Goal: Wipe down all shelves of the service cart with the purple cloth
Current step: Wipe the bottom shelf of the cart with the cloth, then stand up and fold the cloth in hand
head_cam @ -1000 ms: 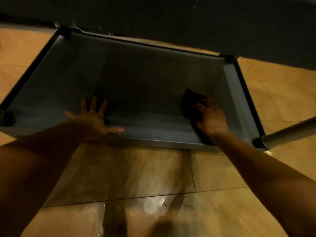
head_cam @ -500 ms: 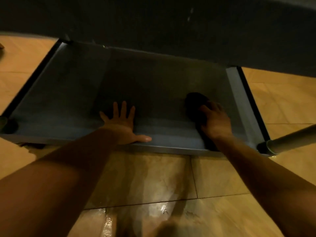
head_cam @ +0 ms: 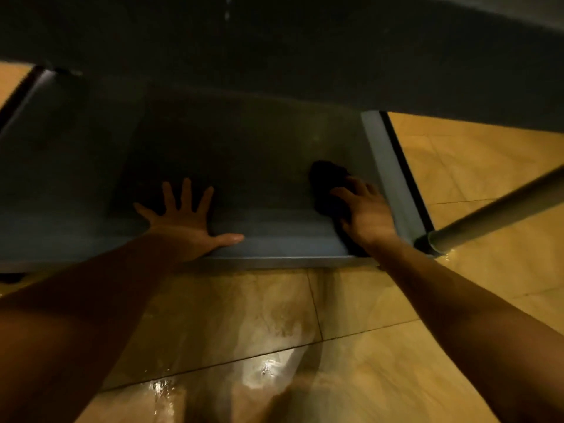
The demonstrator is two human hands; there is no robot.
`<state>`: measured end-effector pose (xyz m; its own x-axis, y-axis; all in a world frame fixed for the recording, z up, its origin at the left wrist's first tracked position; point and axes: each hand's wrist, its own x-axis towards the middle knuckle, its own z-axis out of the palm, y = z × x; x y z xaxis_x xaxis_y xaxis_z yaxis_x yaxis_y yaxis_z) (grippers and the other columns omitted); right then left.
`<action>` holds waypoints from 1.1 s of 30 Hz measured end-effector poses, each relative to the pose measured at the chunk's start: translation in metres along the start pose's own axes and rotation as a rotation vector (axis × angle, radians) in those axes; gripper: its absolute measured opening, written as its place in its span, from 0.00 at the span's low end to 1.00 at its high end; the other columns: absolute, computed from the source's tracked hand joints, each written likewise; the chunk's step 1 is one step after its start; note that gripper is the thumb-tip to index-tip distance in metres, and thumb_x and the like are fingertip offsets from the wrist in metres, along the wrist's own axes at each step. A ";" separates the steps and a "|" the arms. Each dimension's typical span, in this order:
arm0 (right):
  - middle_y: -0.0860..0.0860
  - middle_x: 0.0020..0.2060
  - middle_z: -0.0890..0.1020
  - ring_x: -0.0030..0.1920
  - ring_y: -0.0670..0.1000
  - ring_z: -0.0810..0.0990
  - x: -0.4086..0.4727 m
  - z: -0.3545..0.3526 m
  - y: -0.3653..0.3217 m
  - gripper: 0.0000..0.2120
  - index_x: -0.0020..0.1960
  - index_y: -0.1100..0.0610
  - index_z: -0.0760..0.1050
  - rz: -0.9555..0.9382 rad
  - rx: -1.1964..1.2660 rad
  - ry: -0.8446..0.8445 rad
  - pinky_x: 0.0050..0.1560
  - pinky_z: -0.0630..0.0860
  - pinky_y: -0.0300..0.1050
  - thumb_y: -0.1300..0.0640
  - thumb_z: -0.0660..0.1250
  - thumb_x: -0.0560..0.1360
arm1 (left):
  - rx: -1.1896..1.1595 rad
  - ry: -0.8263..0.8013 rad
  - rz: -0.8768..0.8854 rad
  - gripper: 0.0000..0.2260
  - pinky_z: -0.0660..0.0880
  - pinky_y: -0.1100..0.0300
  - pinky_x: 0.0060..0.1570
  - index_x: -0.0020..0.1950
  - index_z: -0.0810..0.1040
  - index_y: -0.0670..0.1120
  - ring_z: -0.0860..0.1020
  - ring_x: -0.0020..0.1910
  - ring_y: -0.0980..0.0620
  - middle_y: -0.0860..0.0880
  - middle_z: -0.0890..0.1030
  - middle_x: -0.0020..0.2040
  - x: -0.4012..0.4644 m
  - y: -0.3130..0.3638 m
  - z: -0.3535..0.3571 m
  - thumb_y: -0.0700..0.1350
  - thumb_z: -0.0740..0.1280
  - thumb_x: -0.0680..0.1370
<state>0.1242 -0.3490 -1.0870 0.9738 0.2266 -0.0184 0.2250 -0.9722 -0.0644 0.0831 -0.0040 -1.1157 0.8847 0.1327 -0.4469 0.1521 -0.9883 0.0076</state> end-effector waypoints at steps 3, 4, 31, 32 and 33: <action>0.58 0.73 0.71 0.69 0.67 0.69 -0.025 -0.003 0.032 0.22 0.70 0.49 0.74 0.156 -0.093 0.022 0.60 0.75 0.60 0.55 0.68 0.76 | 0.025 -0.027 0.009 0.58 0.42 0.25 0.71 0.79 0.34 0.59 0.36 0.78 0.33 0.44 0.33 0.81 -0.002 0.008 -0.009 0.86 0.47 0.57; 0.58 0.72 0.70 0.68 0.66 0.69 -0.027 0.000 0.033 0.23 0.71 0.48 0.73 0.194 -0.133 0.015 0.58 0.76 0.60 0.55 0.67 0.76 | 0.034 -0.037 0.004 0.58 0.41 0.27 0.72 0.80 0.34 0.58 0.37 0.78 0.32 0.43 0.34 0.81 -0.002 0.010 -0.012 0.86 0.47 0.58; 0.61 0.58 0.85 0.56 0.57 0.86 -0.226 -0.258 -0.126 0.33 0.58 0.59 0.85 0.817 2.076 0.063 0.52 0.84 0.51 0.32 0.58 0.77 | -1.423 -0.629 0.711 0.27 0.78 0.58 0.55 0.63 0.80 0.50 0.83 0.57 0.52 0.51 0.85 0.58 -0.259 0.120 -0.170 0.59 0.77 0.67; 0.61 0.60 0.84 0.58 0.58 0.85 -0.241 -0.281 -0.129 0.34 0.60 0.59 0.84 0.840 2.079 0.055 0.54 0.83 0.52 0.31 0.58 0.77 | -1.407 -0.621 0.688 0.26 0.79 0.59 0.53 0.62 0.80 0.51 0.84 0.56 0.53 0.52 0.86 0.57 -0.278 0.118 -0.188 0.58 0.78 0.67; 0.60 0.61 0.84 0.60 0.58 0.84 -0.248 -0.292 -0.134 0.35 0.63 0.59 0.82 0.833 2.082 0.040 0.57 0.82 0.53 0.31 0.57 0.78 | -1.402 -0.584 0.664 0.25 0.79 0.61 0.51 0.61 0.81 0.52 0.84 0.55 0.54 0.53 0.86 0.55 -0.289 0.114 -0.199 0.58 0.78 0.67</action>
<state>-0.1382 -0.2922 -0.7822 0.8092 -0.1012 -0.5788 -0.4205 0.5882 -0.6908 -0.0674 -0.1400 -0.8072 0.7286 -0.6216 -0.2875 0.3792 0.0166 0.9251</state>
